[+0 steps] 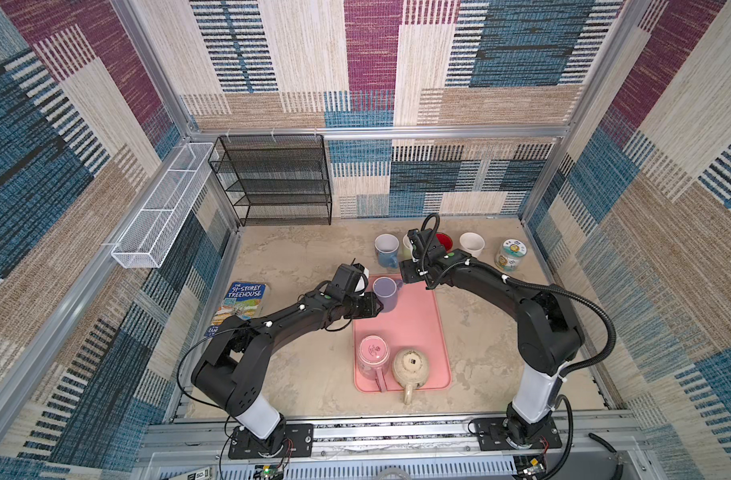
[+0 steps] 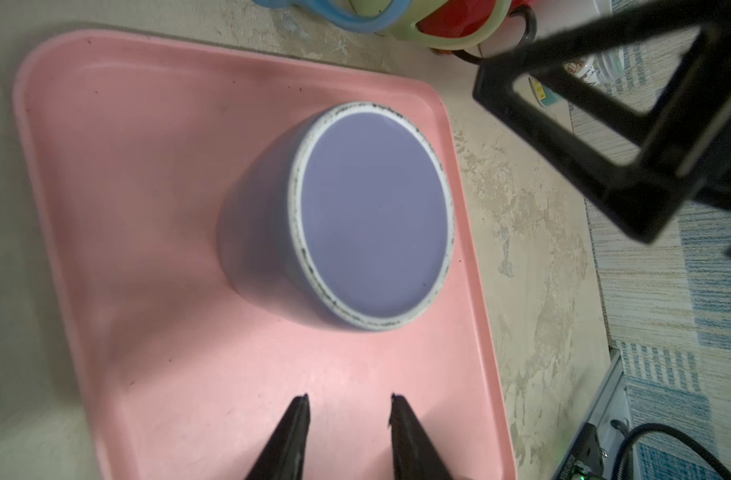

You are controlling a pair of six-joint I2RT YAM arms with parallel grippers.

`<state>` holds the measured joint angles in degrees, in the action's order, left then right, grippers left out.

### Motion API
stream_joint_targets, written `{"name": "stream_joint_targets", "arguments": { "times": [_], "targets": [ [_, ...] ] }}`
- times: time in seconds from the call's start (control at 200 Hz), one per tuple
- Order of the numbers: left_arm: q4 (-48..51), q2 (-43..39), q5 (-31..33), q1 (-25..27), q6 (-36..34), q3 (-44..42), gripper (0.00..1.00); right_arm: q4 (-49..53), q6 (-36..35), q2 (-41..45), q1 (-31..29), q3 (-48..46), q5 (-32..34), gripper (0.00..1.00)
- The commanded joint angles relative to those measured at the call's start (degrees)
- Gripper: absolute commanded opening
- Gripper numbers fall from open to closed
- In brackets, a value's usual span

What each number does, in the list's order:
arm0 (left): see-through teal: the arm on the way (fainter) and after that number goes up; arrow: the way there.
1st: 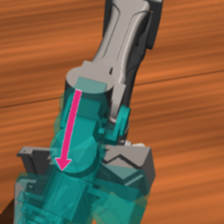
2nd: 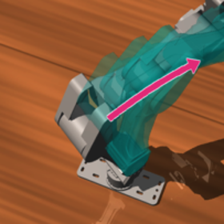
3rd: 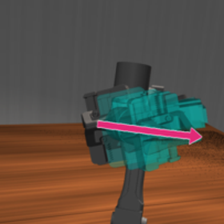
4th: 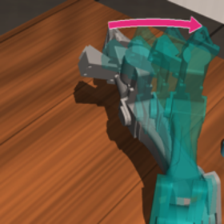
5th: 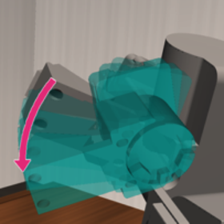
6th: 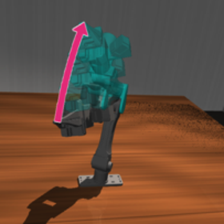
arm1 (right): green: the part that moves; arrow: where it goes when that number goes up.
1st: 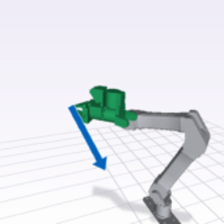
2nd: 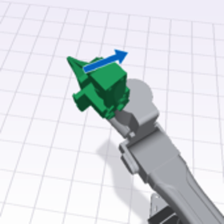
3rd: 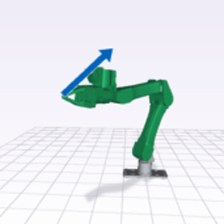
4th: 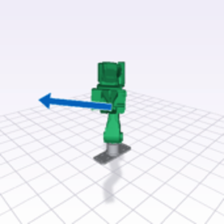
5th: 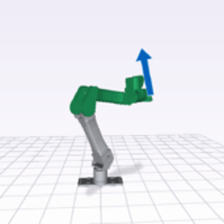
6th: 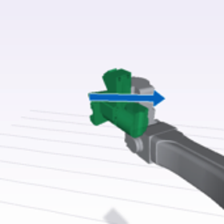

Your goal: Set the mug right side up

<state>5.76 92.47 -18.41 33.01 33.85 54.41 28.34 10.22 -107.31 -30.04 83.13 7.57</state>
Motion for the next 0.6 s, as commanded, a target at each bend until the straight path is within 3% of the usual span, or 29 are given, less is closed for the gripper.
{"name": "stream_joint_targets", "arguments": {
  "times": [0.0,0.21,0.596],
  "targets": [
    [-1.01,-0.72,-0.75,-0.06,0.6,-0.49,0.38,1.81,-0.07,-3.07,-0.02,3.98,-0.54,0.76],
    [-0.71,-1.1,-0.44,-0.06,0.21,-0.49,0.38,2.8,-0.2,-6.35,-1.1,7.13,-0.31,0.76],
    [-1.58,1.41,-0.67,-0.06,0.12,1.4,0.39,3.13,-0.11,-7.1,-2.21,4.05,1.12,0.75]
  ]
}}
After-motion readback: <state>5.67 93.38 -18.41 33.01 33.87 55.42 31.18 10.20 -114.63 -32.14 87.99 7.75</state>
